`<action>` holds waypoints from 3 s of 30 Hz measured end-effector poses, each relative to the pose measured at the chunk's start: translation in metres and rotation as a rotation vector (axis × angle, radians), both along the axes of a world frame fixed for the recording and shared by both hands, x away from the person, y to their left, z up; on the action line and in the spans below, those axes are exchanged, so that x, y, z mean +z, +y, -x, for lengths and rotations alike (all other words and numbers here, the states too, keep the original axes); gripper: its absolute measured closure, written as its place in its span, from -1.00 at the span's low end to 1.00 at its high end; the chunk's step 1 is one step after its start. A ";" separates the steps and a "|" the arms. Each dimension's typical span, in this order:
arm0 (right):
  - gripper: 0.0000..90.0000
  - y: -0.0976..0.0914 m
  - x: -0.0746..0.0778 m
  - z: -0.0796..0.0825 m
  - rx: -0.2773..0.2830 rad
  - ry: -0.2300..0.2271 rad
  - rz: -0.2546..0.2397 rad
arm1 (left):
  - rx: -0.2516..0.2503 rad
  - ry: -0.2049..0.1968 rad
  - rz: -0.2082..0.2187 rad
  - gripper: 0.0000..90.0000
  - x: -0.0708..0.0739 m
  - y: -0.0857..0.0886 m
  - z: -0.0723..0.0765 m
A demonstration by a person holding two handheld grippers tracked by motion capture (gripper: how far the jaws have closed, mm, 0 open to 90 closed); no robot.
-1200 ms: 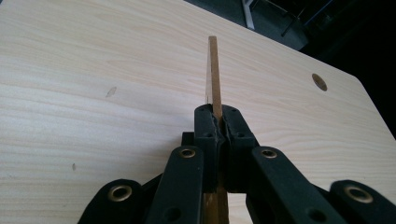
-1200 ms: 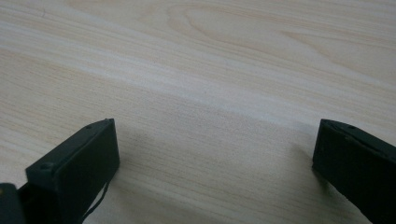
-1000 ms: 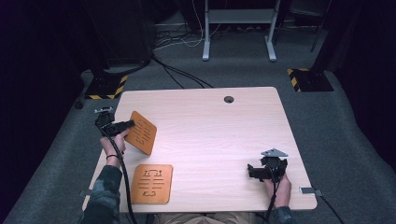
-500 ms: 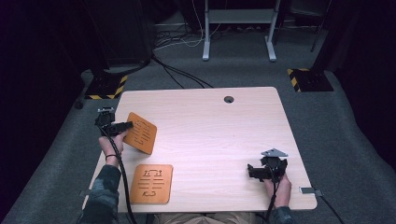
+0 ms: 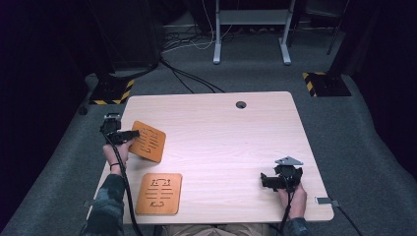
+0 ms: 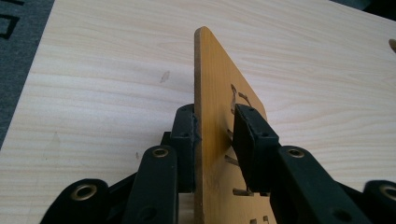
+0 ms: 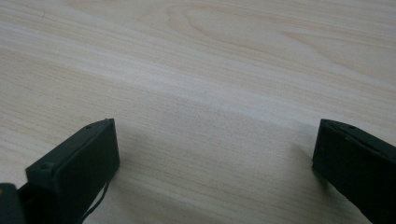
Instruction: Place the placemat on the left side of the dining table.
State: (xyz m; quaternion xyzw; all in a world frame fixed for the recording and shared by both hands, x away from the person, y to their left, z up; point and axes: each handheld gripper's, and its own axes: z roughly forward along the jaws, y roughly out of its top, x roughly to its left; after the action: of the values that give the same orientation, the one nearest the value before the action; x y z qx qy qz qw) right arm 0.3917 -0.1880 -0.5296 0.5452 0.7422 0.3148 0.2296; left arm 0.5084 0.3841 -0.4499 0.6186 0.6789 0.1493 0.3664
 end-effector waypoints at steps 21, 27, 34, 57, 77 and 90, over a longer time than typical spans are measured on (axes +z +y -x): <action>-1.00 0.000 0.000 0.000 0.000 0.000 0.000 | 0.010 0.017 0.006 0.47 -0.008 0.004 -0.006; -1.00 0.000 0.000 0.000 0.000 0.000 0.000 | 0.023 0.024 0.005 0.44 -0.011 0.005 -0.008; -1.00 0.000 0.000 0.000 0.000 0.000 -0.001 | 0.010 0.037 0.006 0.39 -0.016 0.008 -0.009; -1.00 0.000 0.000 0.000 0.000 -0.001 0.000 | 0.014 0.065 0.000 0.23 -0.034 0.017 -0.012; -1.00 0.000 0.000 0.000 0.000 0.000 0.000 | 0.053 0.106 0.006 0.09 -0.048 0.022 -0.016; -1.00 0.000 0.000 0.000 0.000 0.000 -0.003 | -0.023 0.092 -0.121 -0.57 -0.036 0.005 -0.008</action>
State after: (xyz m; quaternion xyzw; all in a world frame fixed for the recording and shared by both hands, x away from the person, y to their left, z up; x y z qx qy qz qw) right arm 0.3920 -0.1881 -0.5297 0.5457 0.7417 0.3157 0.2289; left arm 0.5159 0.3887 -0.4863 0.6535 0.6777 0.1574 0.2983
